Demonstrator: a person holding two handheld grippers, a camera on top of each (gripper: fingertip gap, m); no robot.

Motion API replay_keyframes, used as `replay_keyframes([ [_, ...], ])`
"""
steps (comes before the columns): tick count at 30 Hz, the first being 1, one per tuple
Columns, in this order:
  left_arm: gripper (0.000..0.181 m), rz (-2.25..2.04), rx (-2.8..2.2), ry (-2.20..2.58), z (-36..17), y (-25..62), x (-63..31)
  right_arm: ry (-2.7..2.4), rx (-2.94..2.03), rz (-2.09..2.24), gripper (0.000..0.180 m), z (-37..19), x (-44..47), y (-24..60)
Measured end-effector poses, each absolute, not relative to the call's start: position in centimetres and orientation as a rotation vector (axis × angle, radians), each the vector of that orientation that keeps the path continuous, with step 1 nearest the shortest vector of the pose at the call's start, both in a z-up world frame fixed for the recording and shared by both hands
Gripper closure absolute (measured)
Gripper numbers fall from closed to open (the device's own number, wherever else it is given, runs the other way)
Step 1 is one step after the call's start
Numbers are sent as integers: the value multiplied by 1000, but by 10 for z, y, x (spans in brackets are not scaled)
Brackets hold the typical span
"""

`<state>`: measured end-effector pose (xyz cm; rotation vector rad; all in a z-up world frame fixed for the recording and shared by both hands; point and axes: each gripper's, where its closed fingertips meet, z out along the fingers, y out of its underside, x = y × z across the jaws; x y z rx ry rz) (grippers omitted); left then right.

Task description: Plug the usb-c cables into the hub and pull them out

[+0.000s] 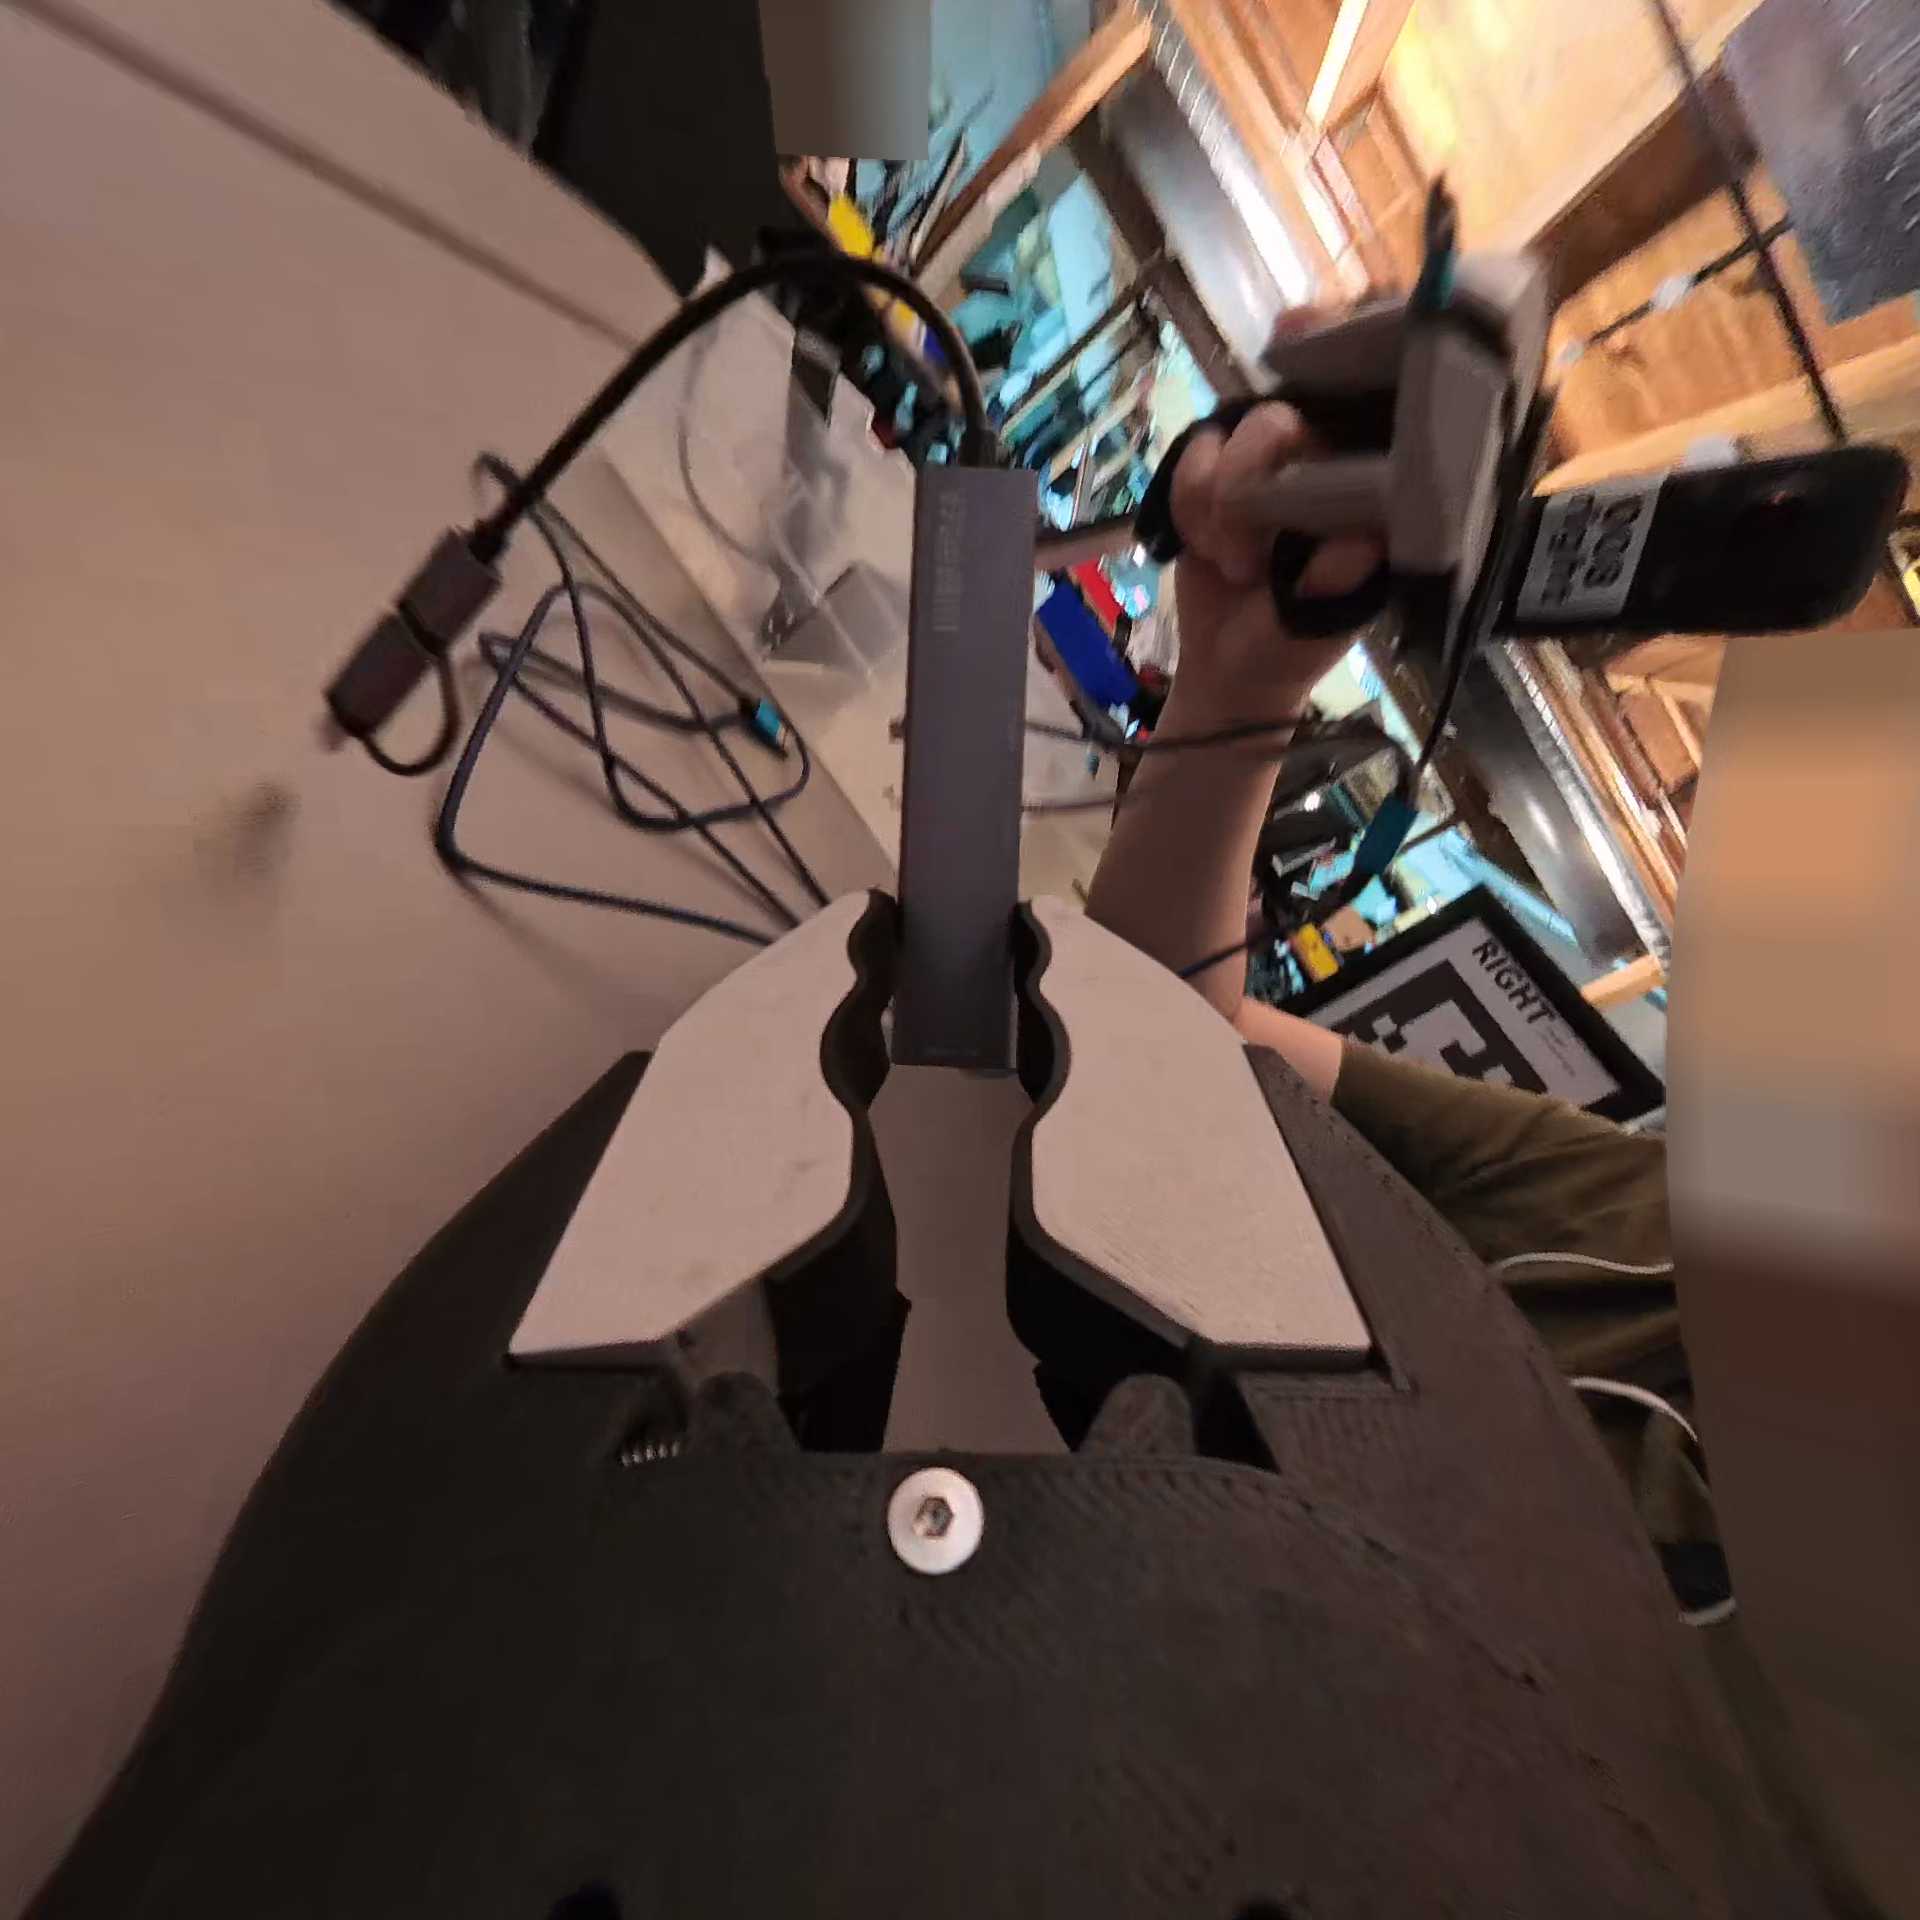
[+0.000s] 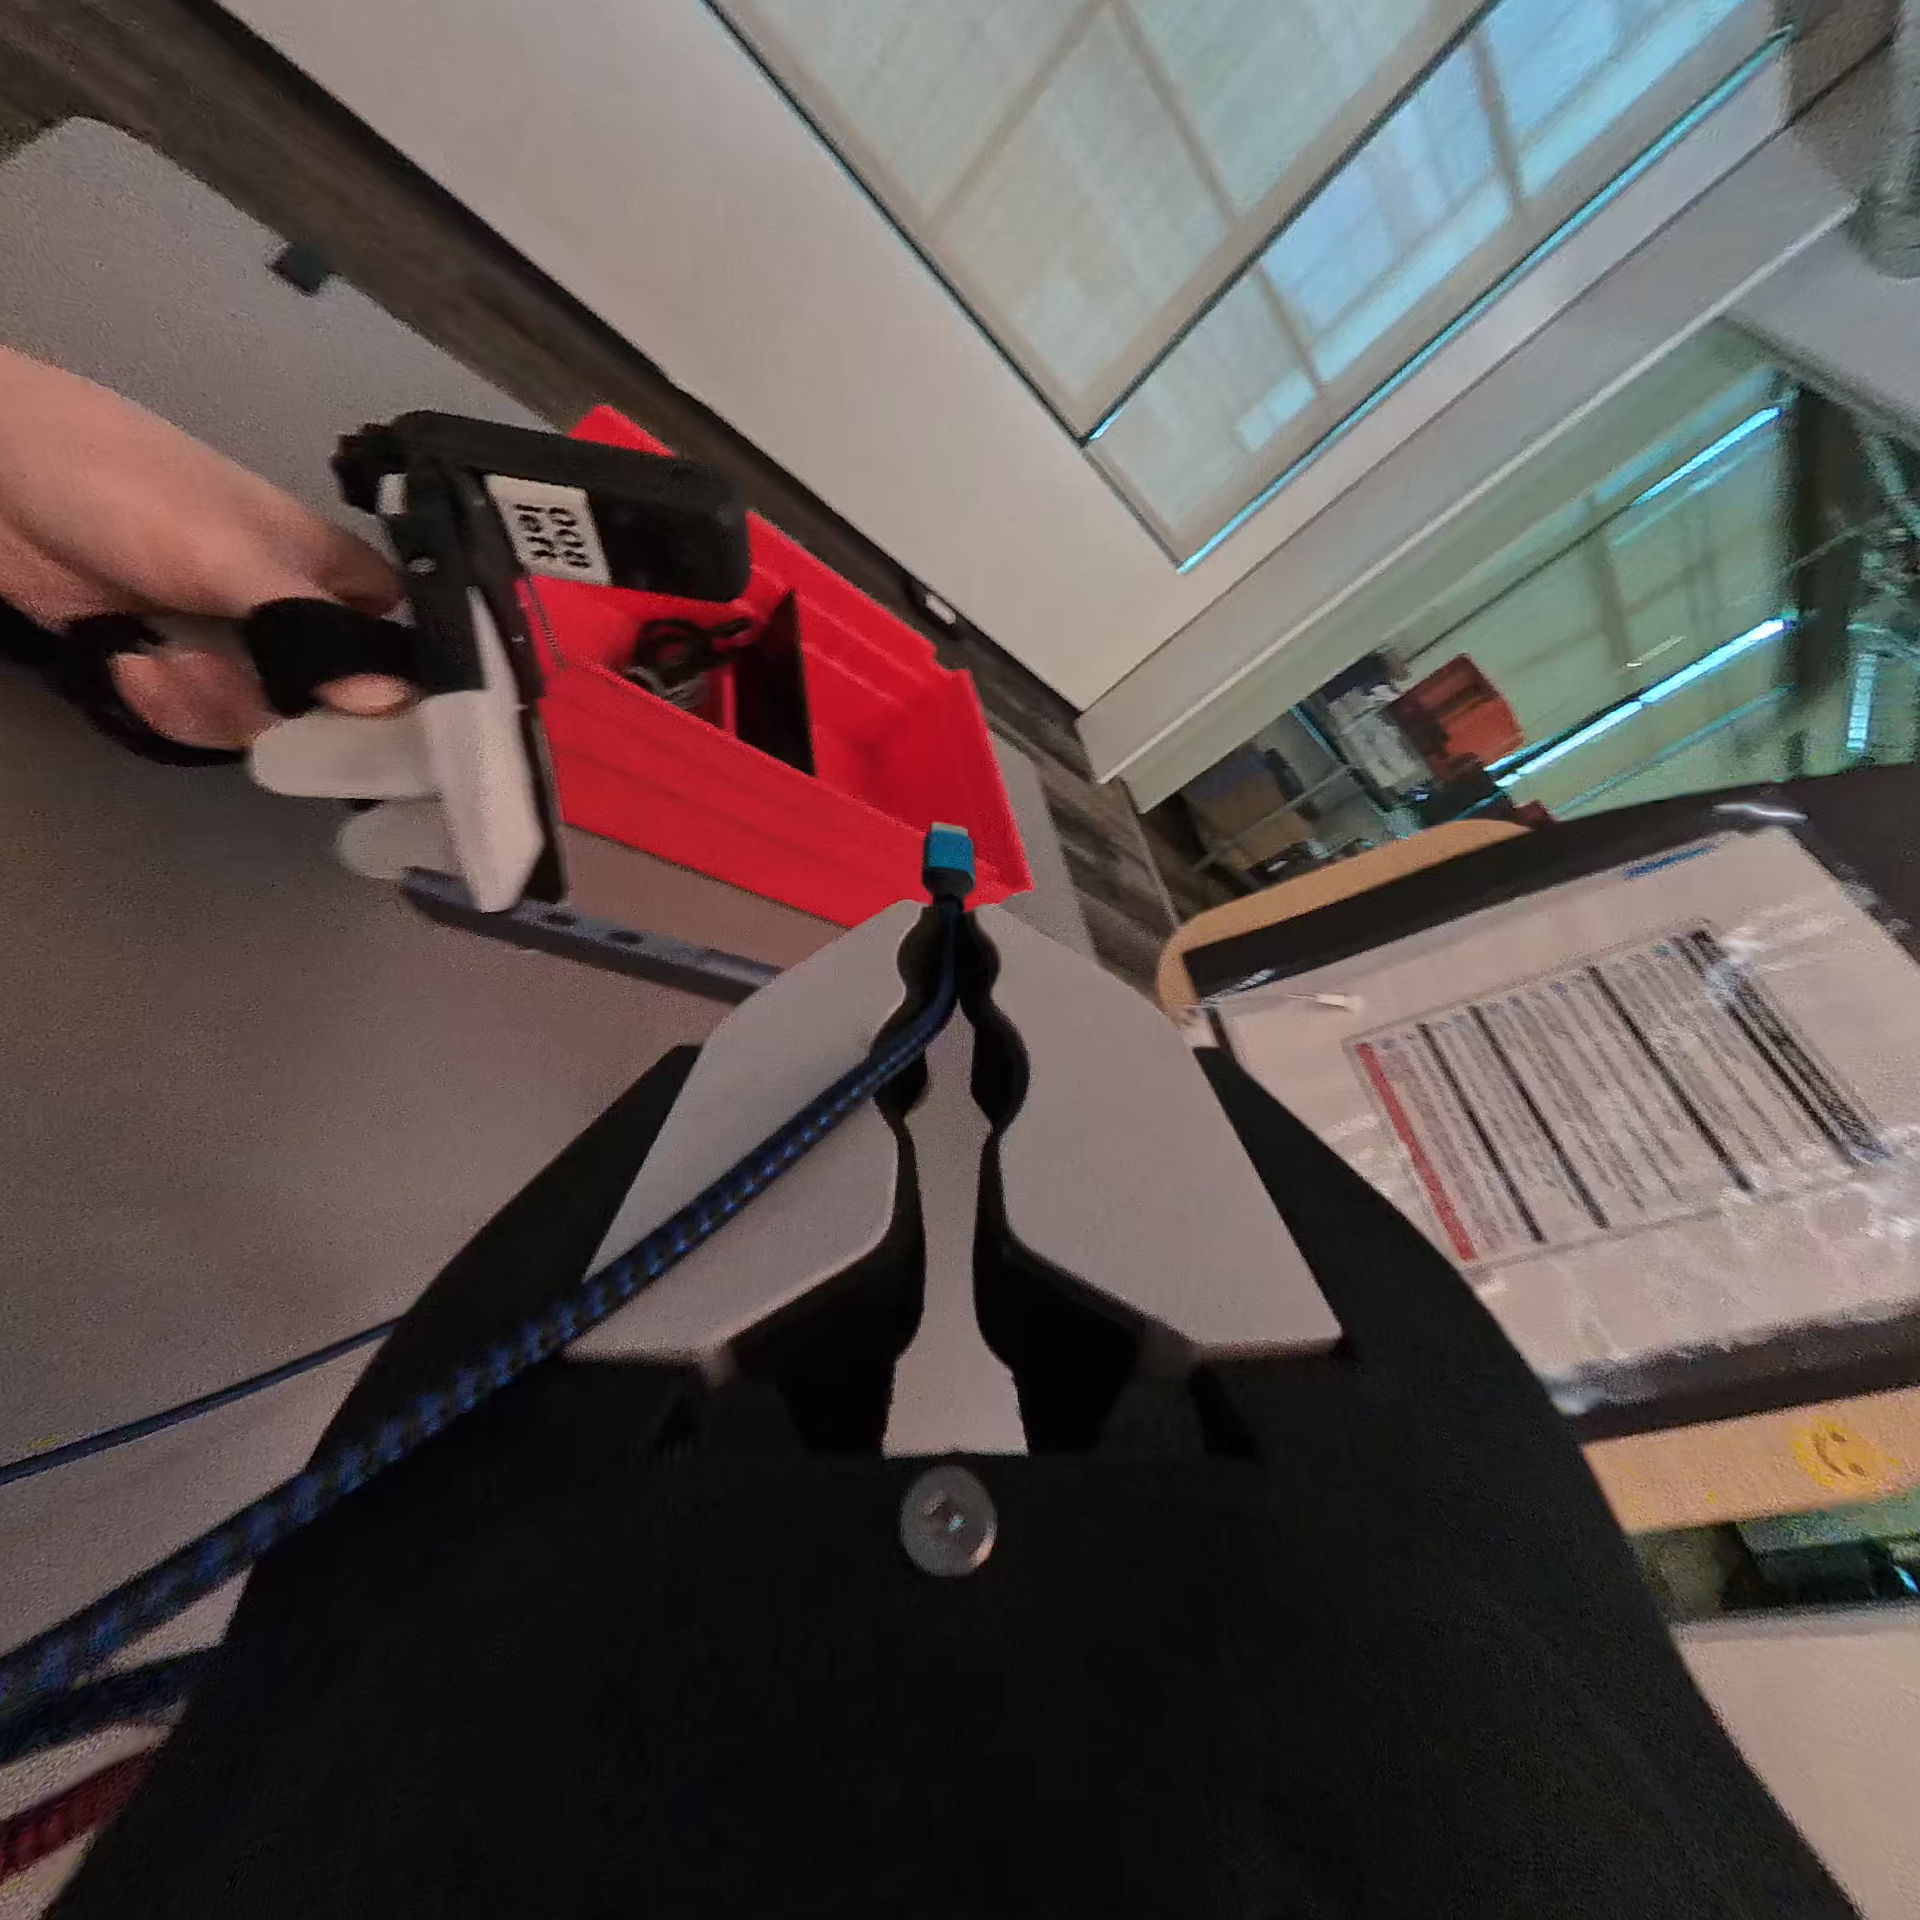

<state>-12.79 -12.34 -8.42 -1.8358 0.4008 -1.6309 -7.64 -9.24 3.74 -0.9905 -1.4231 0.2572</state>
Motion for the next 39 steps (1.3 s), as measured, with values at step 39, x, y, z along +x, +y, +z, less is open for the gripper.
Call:
replay_keyframes([
  [39,160,-913,-1666,354,-48,-111,-137,-1662,-1042,-54,176,-10,-113,-111],
])
